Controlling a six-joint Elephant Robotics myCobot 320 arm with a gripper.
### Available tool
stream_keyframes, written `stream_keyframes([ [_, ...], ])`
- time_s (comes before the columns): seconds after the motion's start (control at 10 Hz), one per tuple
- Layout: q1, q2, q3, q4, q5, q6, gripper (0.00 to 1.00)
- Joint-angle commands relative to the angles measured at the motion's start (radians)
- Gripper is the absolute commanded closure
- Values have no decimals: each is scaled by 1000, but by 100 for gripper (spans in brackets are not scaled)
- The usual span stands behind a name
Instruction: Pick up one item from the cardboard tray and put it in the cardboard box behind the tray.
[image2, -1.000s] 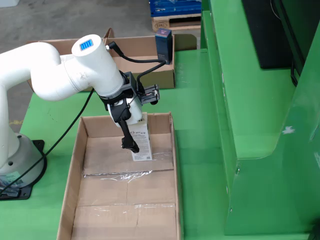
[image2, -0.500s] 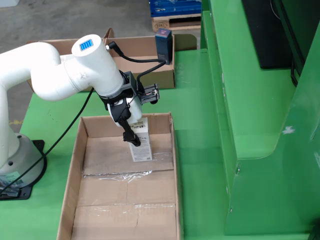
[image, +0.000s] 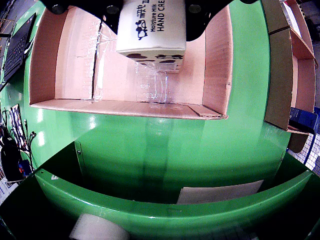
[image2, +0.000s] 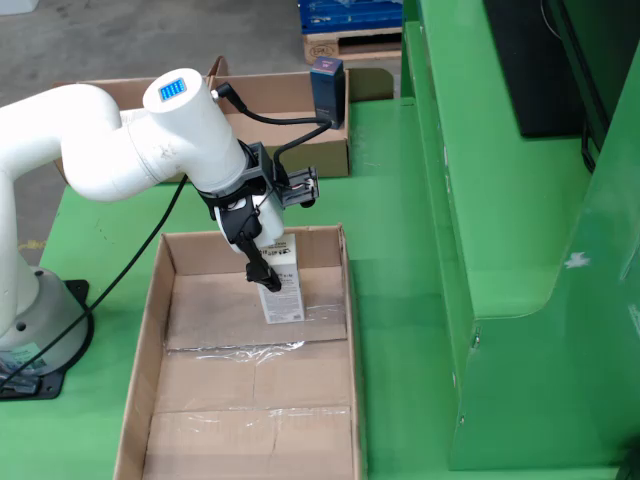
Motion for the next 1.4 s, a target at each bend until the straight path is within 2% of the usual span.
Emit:
stream_keyframes([
  [0.0,-9,23,29,10,-8,-6,100],
  [0.8,-9,23,29,10,-8,-6,100],
  [1.3,0,147,58,-55,-30,41,100],
])
